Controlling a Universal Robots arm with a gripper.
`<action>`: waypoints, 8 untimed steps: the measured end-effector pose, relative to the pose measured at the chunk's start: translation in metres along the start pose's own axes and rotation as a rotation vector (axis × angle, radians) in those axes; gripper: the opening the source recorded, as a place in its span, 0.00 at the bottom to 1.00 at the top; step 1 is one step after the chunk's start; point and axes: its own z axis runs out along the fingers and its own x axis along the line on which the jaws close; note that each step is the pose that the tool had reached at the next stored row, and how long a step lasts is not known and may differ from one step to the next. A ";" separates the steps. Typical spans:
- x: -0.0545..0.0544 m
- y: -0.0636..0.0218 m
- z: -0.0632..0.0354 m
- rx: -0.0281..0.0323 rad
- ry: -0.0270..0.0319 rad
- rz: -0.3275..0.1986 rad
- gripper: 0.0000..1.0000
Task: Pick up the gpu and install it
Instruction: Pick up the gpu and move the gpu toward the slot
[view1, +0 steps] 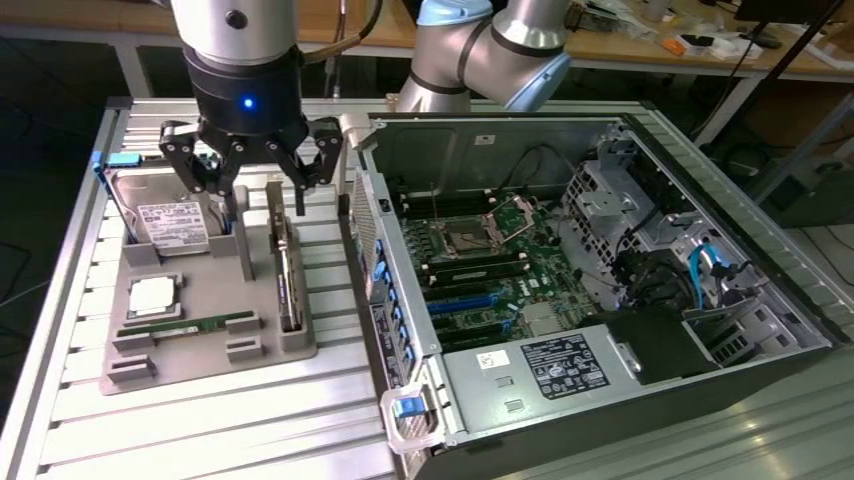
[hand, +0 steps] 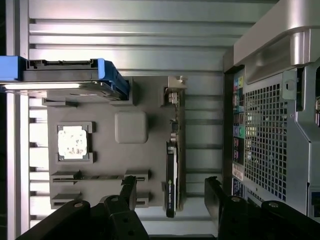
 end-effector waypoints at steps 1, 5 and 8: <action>0.000 -0.0001 0.0016 0.0000 0.0000 0.000 0.66; 0.000 -0.0004 0.0092 0.0000 0.0000 0.000 0.66; 0.000 -0.0007 0.0149 0.0001 0.0001 0.000 0.66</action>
